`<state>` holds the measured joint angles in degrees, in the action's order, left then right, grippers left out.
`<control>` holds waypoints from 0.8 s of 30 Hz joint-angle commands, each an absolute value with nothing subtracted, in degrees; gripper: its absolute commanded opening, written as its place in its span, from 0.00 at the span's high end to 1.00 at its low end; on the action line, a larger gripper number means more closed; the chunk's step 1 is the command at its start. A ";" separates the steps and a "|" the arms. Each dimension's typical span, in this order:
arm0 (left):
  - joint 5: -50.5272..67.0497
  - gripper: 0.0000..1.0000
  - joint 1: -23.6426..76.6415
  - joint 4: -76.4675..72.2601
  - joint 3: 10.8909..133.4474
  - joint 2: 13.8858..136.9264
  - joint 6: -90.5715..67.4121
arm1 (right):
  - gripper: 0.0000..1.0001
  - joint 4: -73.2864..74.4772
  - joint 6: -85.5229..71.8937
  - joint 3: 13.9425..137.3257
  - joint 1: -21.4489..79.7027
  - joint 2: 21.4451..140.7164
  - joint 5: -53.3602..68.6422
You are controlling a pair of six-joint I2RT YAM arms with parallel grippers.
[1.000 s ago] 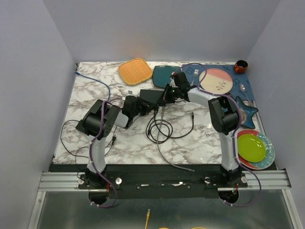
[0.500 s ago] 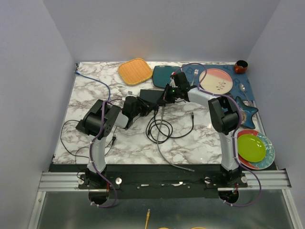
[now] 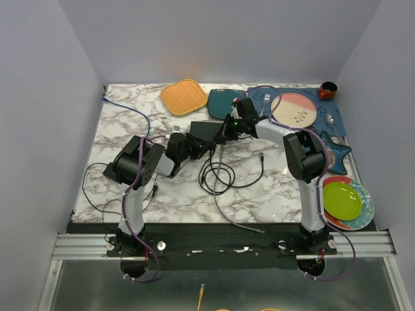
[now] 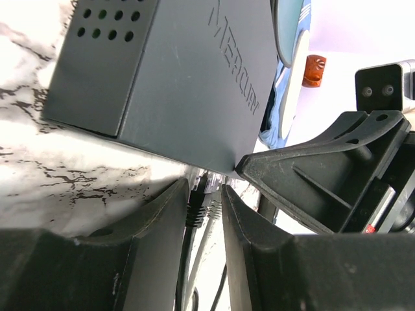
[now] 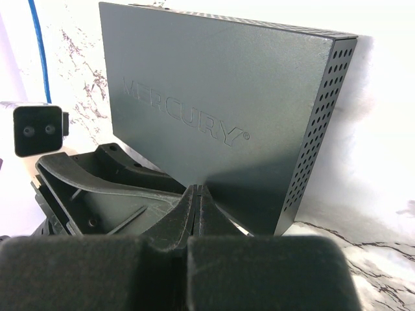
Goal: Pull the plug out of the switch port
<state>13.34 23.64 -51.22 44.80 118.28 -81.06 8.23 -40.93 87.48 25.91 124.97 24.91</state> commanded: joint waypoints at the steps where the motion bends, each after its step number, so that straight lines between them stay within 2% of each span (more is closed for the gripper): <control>1: 13.80 0.57 24.35 -41.67 45.26 120.06 -79.19 | 0.99 12.66 -39.99 86.05 26.02 127.00 23.82; 7: 13.01 0.65 24.35 -37.01 47.20 119.62 -78.75 | 0.99 12.66 -39.90 85.87 26.02 126.91 23.82; 13: 13.10 0.81 24.35 -36.30 47.55 119.62 -78.22 | 0.99 12.48 -39.90 85.78 26.02 126.91 23.91; 14: 13.10 0.88 24.35 -36.56 47.64 119.62 -78.05 | 0.99 12.48 -39.99 85.78 25.93 126.83 23.99; 18: 13.36 1.00 24.35 -38.93 46.50 119.79 -77.87 | 0.99 12.31 -39.99 85.52 26.02 126.74 23.91; 24: 13.71 1.00 24.26 -42.27 45.26 120.06 -78.40 | 0.99 11.60 -40.08 84.64 26.02 125.77 23.73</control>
